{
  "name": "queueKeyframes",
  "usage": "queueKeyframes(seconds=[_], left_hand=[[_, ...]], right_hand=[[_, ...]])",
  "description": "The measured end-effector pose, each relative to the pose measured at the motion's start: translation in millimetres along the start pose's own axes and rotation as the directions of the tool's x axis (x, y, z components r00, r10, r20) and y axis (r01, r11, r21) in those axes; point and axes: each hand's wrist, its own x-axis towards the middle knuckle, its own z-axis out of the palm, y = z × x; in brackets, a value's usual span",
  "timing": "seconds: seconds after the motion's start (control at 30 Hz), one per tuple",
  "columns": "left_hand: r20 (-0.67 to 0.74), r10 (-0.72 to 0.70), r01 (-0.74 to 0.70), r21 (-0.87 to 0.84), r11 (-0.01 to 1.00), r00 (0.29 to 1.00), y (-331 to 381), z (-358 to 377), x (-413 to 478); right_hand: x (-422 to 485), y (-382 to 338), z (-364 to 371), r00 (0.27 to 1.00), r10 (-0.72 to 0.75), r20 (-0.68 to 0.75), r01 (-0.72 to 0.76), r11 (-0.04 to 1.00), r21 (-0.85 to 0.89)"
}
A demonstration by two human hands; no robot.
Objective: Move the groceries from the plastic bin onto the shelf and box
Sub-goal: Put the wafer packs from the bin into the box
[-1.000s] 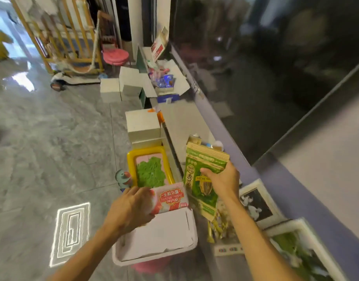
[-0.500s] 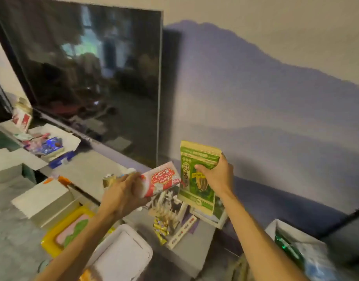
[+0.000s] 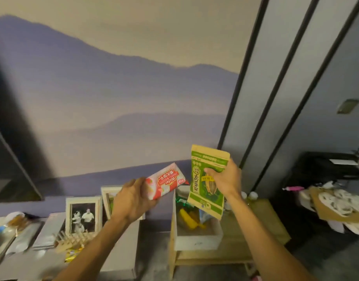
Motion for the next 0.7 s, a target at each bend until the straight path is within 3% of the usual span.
queueKeyframes(seconds=[0.17, 0.3, 0.57, 0.7], left_hand=[[-0.009, -0.078, 0.078, 0.042, 0.996, 0.997, 51.4, 73.7, 24.1], [-0.019, -0.210, 0.211, 0.058, 0.976, 0.977, 89.9, 119.3, 32.7], [0.052, -0.547, 0.549, -0.046, 0.835, 0.836, 79.0, 251.5, 63.4], [0.124, -0.605, 0.613, -0.028, 0.790, 0.786, 76.6, 309.0, 75.6]], right_hand=[[35.1, 66.4, -37.7, 0.998, 0.058, -0.011, -0.059, 0.998, -0.033], [67.3, 112.1, -27.7, 0.993, 0.087, 0.074, -0.083, 0.995, -0.048], [100.2, 213.1, 82.6, 0.916, 0.231, 0.327, -0.204, 0.972, -0.115], [86.7, 271.0, 127.2, 0.859, 0.315, 0.404, -0.278, 0.949, -0.150]])
